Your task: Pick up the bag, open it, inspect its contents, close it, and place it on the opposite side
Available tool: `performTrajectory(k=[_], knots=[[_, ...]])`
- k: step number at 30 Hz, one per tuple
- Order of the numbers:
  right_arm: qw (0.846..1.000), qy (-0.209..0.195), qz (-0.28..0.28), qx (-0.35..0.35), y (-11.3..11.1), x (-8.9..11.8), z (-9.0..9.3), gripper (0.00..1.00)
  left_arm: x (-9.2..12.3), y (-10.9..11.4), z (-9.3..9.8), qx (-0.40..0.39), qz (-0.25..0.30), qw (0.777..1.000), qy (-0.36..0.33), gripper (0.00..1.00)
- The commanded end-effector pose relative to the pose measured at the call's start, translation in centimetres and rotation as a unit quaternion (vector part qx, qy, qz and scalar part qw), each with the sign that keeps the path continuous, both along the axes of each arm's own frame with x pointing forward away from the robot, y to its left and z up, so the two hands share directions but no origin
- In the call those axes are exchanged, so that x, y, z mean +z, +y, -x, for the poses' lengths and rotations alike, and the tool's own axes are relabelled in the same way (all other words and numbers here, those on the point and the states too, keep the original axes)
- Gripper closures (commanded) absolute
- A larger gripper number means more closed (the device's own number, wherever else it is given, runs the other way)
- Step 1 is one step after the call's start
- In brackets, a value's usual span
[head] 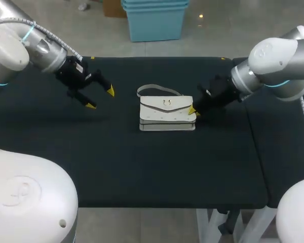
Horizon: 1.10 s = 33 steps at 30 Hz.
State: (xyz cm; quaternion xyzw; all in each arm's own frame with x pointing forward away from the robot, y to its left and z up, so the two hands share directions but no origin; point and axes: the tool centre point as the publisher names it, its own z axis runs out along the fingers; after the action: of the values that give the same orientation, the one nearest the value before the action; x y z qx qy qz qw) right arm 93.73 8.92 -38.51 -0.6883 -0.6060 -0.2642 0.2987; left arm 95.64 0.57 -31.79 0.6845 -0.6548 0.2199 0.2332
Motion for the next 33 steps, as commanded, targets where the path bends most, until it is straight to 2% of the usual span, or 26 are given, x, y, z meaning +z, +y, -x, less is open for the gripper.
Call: performTrajectory(k=[1,14,17,21,23,27,33], knots=[[1.0,0.001,0.0,0.0,-0.1,-0.3,-0.1,1.0,0.0,0.0,-0.3,-0.004,0.0,1.0,0.006,0.0],[1.0,0.001,0.0,0.0,-0.1,-0.3,-0.1,1.0,0.1,0.3,-0.6,-0.015,-0.006,1.0,-0.005,0.0],[1.0,-0.018,0.021,0.01,-2.1,-0.6,-2.0,1.0,0.7,1.4,-1.2,-0.053,-0.029,0.998,-0.022,0.0],[0.996,-0.031,0.082,-0.012,-6.2,-1.2,-4.8,1.0,1.4,3.3,-2.1,-0.061,-0.062,0.996,-0.029,0.0],[0.995,-0.029,0.095,-0.01,-8.3,-1.5,-6.0,1.0,1.6,4.0,-2.5,-0.074,-0.079,0.994,-0.029,0.0],[0.989,-0.035,0.134,-0.042,-12.3,-1.7,-8.0,1.0,1.7,6.0,-3.6,-0.072,-0.093,0.993,-0.025,0.0],[0.985,-0.045,0.163,-0.027,-16.7,-1.8,-10.5,1.0,1.9,7.4,-4.8,-0.097,-0.119,0.988,-0.022,0.0]])
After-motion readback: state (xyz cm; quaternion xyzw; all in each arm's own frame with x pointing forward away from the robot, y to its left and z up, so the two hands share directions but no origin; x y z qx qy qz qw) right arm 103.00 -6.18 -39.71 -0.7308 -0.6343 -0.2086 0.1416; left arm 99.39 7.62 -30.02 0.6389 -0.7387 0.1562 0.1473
